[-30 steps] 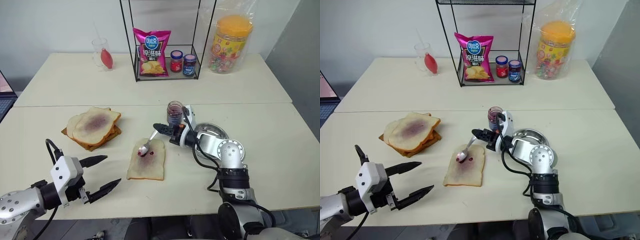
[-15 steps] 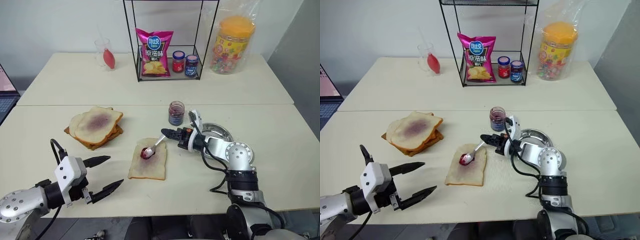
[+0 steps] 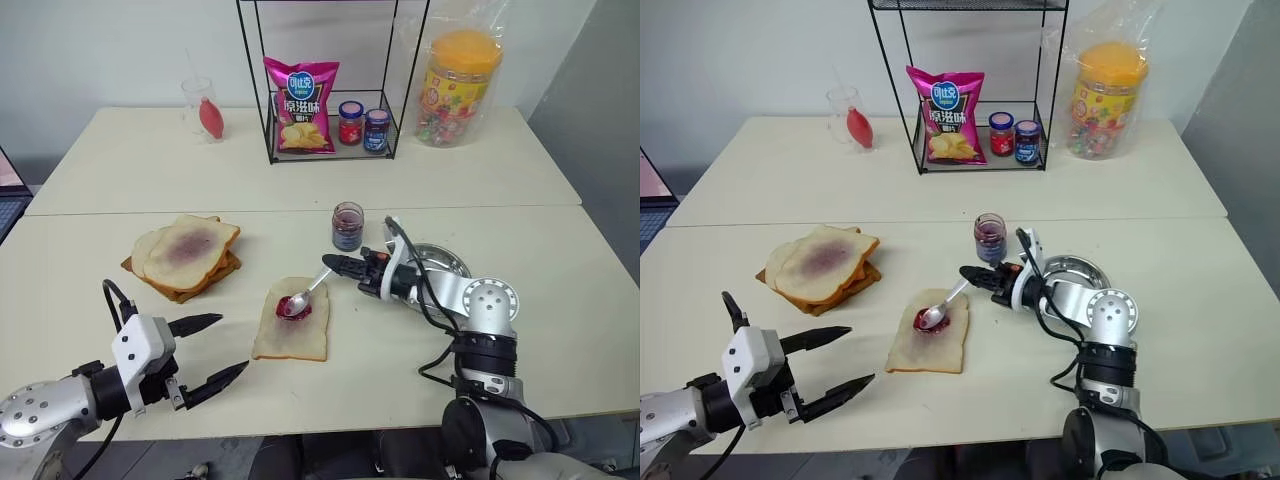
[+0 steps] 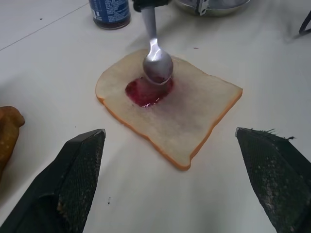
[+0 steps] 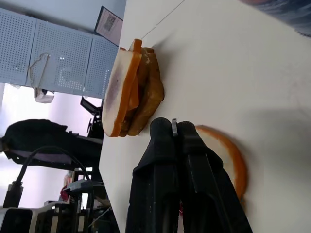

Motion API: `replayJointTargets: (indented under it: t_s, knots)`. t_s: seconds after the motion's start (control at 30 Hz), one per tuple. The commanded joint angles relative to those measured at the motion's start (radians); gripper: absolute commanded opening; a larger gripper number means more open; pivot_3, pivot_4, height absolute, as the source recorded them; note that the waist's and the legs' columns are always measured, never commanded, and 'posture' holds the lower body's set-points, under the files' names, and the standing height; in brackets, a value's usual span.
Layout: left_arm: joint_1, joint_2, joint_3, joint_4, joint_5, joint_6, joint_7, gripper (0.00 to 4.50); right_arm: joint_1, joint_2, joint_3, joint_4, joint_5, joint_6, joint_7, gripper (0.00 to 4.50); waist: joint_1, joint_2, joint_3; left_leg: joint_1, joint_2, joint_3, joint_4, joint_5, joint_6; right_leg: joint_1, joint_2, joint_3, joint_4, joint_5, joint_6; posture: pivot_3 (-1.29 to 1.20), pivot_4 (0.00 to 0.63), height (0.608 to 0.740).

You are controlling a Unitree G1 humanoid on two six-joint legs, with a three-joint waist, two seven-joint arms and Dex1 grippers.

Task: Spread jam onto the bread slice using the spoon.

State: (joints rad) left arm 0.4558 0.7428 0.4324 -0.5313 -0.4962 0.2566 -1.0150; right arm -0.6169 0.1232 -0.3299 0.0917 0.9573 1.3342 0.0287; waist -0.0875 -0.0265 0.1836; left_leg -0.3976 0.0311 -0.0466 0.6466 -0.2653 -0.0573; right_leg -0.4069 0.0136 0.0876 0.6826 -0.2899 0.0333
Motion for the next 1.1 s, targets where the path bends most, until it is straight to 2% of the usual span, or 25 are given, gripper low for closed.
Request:
replayJointTargets:
  t_s: [0.03,0.17,0.57,0.7,0.83,0.97,1.1]
  knots:
    - [0.004,0.016,0.035,-0.023,-0.018,0.0,-0.004,4.5,-0.032,0.02,0.018,0.047,-0.041,-0.087,0.004,0.02,0.0,0.0,0.0,0.0,0.0,0.0,0.0,0.0,0.0,0.0,0.0,0.0,0.0,0.0,0.0,0.0,0.15,0.74]
    - [0.002,0.019,0.031,-0.027,-0.017,0.002,-0.002,4.5,-0.035,0.01,0.04,0.063,-0.056,-0.105,0.02,0.02,0.001,0.0,0.0,0.0,0.0,0.0,0.0,0.0,0.0,0.0,0.0,0.0,0.0,0.0,0.0,0.0,0.15,0.74]
    - [0.001,0.02,0.025,-0.025,-0.012,-0.003,-0.004,4.5,-0.013,-0.129,0.005,-0.026,0.047,0.117,0.079,0.02,0.002,0.0,0.0,0.0,0.0,0.0,0.0,0.0,0.0,0.0,0.0,0.0,0.0,0.0,0.0,0.0,0.15,0.74]
    - [0.005,0.02,0.027,-0.027,-0.012,-0.003,-0.005,4.5,-0.022,-0.146,-0.008,-0.049,0.073,0.156,0.096,0.02,0.001,0.0,0.0,0.0,0.0,0.0,0.0,0.0,0.0,0.0,0.0,0.0,0.0,0.0,0.0,0.0,0.15,0.74]
    - [0.012,0.018,0.033,-0.026,-0.016,-0.003,-0.006,4.5,-0.031,-0.076,-0.026,-0.055,0.084,0.121,0.06,0.02,0.001,0.0,0.0,0.0,0.0,0.0,0.0,0.0,0.0,0.0,0.0,0.0,0.0,0.0,0.0,0.0,0.15,0.74]
    - [0.014,0.017,0.038,-0.021,-0.019,-0.005,-0.009,4.5,-0.051,0.012,-0.013,-0.028,0.039,0.033,0.017,0.02,-0.002,0.0,0.0,0.0,0.0,0.0,0.0,0.0,0.0,0.0,0.0,0.0,0.0,0.0,0.0,0.0,0.15,0.74]
    - [0.014,0.018,0.042,-0.014,-0.019,-0.009,-0.013,4.5,-0.061,0.051,0.029,0.023,-0.014,-0.056,0.015,0.02,0.002,0.0,0.0,0.0,0.0,0.0,0.0,0.0,0.0,0.0,0.0,0.0,0.0,0.0,0.0,0.0,0.15,0.74]
